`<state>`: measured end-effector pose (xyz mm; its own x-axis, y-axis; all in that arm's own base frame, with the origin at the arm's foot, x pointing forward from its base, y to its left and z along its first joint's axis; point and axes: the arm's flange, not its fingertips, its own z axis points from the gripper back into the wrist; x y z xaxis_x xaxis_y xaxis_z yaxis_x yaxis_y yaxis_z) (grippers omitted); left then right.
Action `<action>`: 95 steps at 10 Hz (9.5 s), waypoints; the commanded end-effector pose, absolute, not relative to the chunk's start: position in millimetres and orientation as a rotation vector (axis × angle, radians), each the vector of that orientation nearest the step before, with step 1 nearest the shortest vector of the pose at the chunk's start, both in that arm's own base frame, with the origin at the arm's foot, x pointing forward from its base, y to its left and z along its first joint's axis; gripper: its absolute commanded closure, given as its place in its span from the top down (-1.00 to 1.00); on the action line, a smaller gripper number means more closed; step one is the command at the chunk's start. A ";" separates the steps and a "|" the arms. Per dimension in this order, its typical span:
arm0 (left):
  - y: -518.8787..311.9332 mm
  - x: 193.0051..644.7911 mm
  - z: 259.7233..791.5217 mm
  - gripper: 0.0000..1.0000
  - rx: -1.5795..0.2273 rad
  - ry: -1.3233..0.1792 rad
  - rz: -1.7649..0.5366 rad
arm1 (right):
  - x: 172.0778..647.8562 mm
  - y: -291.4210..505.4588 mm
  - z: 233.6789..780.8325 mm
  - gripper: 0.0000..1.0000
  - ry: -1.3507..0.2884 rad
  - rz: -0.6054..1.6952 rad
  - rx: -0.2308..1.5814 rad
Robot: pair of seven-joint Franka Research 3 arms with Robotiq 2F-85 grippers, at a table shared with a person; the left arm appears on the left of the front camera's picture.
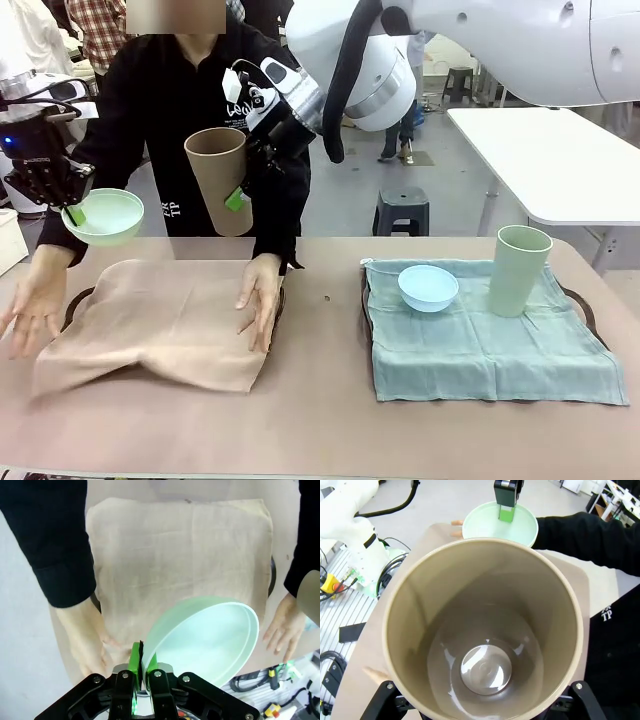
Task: Set up a tray with a mat and arrange the tableware.
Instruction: Place the Picnic Bowl and Reusable plastic cup back onto the Handle tray in front of the human's position.
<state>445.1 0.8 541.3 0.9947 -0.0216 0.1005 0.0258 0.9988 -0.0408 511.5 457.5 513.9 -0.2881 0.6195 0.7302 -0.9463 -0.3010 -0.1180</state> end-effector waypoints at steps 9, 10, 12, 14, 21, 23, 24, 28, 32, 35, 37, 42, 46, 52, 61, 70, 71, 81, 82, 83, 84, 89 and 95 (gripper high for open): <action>0.6 444.2 543.8 -1.00 -0.035 -0.118 -0.027 | 510.3 455.8 514.7 -1.00 -0.680 1.800 0.691; 0.6 444.2 543.8 -1.00 -0.035 -0.118 -0.027 | 510.3 455.8 514.7 -1.00 -0.680 1.800 0.691; 0.6 444.2 543.8 -1.00 -0.035 -0.118 -0.027 | 510.3 455.8 514.7 -1.00 -0.680 1.800 0.691; 0.6 444.2 543.8 -1.00 -0.035 -0.118 -0.027 | 510.3 455.8 514.7 -1.00 -0.680 1.800 0.691; 0.6 444.2 543.8 -1.00 -0.035 -0.118 -0.027 | 510.3 455.8 514.7 -1.00 -0.680 1.800 0.691; 0.8 445.1 541.3 -0.90 -0.042 -0.100 -0.024 | 511.5 457.4 513.9 0.65 -0.672 1.803 0.699; 8.9 454.2 518.7 -0.90 -0.041 -0.068 -0.038 | 518.9 455.9 487.2 0.65 -0.670 1.810 0.726; 21.7 470.2 446.7 -0.90 -0.090 -0.049 -0.004 | 537.5 472.6 406.2 0.65 -0.632 1.787 0.794; 20.7 470.5 436.8 -0.90 -0.073 -0.018 0.019 | 535.8 470.6 389.4 0.65 -0.583 1.784 0.789; 23.2 482.0 404.7 -0.90 -0.119 0.037 0.039 | 543.4 479.9 360.9 0.65 -0.565 1.777 0.865; 18.7 486.2 389.8 -0.90 -0.142 0.051 0.028 | 552.4 487.2 338.9 0.65 -0.546 1.781 0.871; 2.8 492.0 358.0 -0.90 -0.166 0.090 -0.020 | 565.1 497.9 310.4 0.65 -0.532 1.789 0.886; -3.0 496.8 345.0 -0.90 -0.194 0.018 -0.030 | 565.2 498.7 306.8 0.65 -0.525 1.794 0.892; 2.0 501.6 327.6 -0.41 -0.162 0.055 0.002 | 564.9 498.4 305.6 0.65 -0.521 1.786 0.910; 21.3 496.6 349.6 0.86 -0.171 0.093 0.031 | 564.1 438.8 333.6 1.00 -0.455 1.550 0.922; 44.4 466.2 504.7 1.00 -0.035 -0.098 -0.028 | 476.6 313.5 498.1 1.00 0.095 0.907 0.599; 37.5 458.6 524.3 1.00 0.006 -0.108 -0.066 | 458.3 304.1 525.8 1.00 0.158 0.807 0.521; 23.3 442.2 566.7 1.00 0.059 -0.125 -0.119 | 380.8 292.0 620.6 1.00 0.137 0.551 0.202; 23.3 442.2 566.7 1.00 0.059 -0.125 -0.119 | 380.8 292.0 620.6 1.00 0.137 0.551 0.202; 23.3 442.2 566.7 1.00 0.059 -0.125 -0.119 | 380.8 292.0 620.6 1.00 0.137 0.551 0.202; 23.3 442.2 566.7 1.00 0.059 -0.125 -0.119 | 380.8 292.0 620.6 1.00 0.137 0.551 0.202; 23.8 443.5 565.7 1.00 0.071 -0.107 -0.125 | 384.2 294.1 625.7 1.00 0.141 0.541 0.166; 23.8 443.5 565.7 1.00 0.071 -0.107 -0.125 | 384.2 294.1 625.7 1.00 0.141 0.541 0.166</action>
<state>443.7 23.8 565.2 0.9866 -0.1286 0.1002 0.1212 0.9896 0.0769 384.3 294.2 627.1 0.8482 0.5225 -0.0869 -0.5001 0.8441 0.1933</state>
